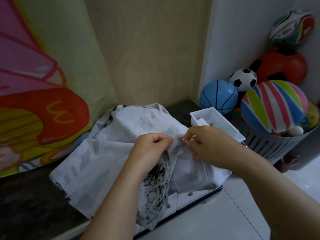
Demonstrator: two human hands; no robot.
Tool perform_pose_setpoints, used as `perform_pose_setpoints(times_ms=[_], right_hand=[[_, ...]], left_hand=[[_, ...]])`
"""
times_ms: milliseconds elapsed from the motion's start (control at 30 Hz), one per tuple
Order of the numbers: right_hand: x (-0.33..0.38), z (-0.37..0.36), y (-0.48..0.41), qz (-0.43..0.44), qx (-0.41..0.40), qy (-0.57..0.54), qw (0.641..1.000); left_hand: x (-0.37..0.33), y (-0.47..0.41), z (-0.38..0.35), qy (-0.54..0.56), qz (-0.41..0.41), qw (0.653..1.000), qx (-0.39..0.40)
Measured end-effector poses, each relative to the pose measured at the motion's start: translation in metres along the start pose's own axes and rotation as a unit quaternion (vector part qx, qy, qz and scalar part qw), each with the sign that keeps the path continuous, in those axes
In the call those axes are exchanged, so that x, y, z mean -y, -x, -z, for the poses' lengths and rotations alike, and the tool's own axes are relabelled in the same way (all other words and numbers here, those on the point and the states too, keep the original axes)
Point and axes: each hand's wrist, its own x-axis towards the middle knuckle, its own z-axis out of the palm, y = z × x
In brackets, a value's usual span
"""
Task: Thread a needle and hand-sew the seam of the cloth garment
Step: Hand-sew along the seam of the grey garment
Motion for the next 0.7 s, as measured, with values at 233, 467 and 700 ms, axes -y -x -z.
perform_pose_setpoints(times_ms=[233, 467, 700], right_hand=[[-0.0001, 0.0013, 0.0021, 0.014, 0.014, -0.019, 1.0], [-0.0013, -0.0006, -0.0002, 0.005, 0.016, -0.02, 1.0], [0.0017, -0.0021, -0.0005, 0.001, 0.011, -0.006, 1.0]], left_hand=[[-0.0007, -0.0002, 0.0006, -0.013, 0.0, 1.0, -0.005], [-0.0017, 0.0006, 0.0008, -0.025, -0.018, 1.0, -0.004], [-0.0028, 0.0031, -0.0019, -0.104, -0.1, 0.989, -0.026]])
